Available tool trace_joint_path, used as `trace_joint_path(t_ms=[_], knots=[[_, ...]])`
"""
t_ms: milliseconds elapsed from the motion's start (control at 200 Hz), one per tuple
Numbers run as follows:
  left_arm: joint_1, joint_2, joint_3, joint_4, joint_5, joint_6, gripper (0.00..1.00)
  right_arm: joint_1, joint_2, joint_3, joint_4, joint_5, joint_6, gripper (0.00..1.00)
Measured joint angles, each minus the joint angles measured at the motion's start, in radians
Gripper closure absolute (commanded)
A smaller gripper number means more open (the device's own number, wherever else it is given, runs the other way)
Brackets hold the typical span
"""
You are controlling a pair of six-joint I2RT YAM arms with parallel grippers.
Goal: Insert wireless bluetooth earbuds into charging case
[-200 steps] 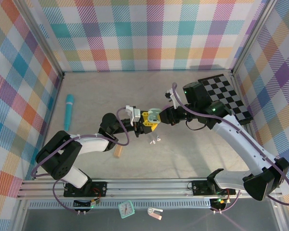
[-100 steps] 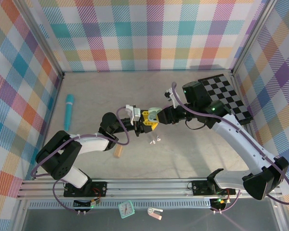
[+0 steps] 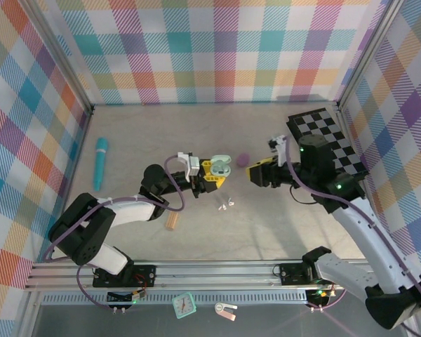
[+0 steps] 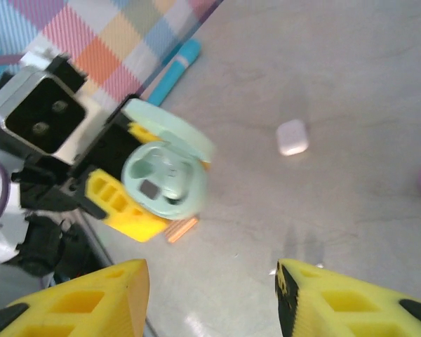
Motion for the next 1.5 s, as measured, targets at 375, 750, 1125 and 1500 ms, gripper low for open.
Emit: trace_joint_path(t_ms=[375,750,1125,1500], knots=[[0.044,-0.061,-0.050,0.000,0.000,0.000,0.69,-0.236,0.349,-0.098,0.066,0.092,0.183,0.53],[0.044,-0.072,-0.054,-0.001,0.000,0.000,0.69,-0.236,0.798,0.009,0.153,0.049,0.195,0.62],[0.044,-0.080,-0.057,-0.026,0.000,0.004,0.69,-0.236,0.864,-0.001,0.214,-0.037,0.209,0.65],[0.044,-0.080,-0.057,-0.030,0.000,0.004,0.69,-0.236,0.785,-0.118,0.216,-0.079,0.204,0.63]])
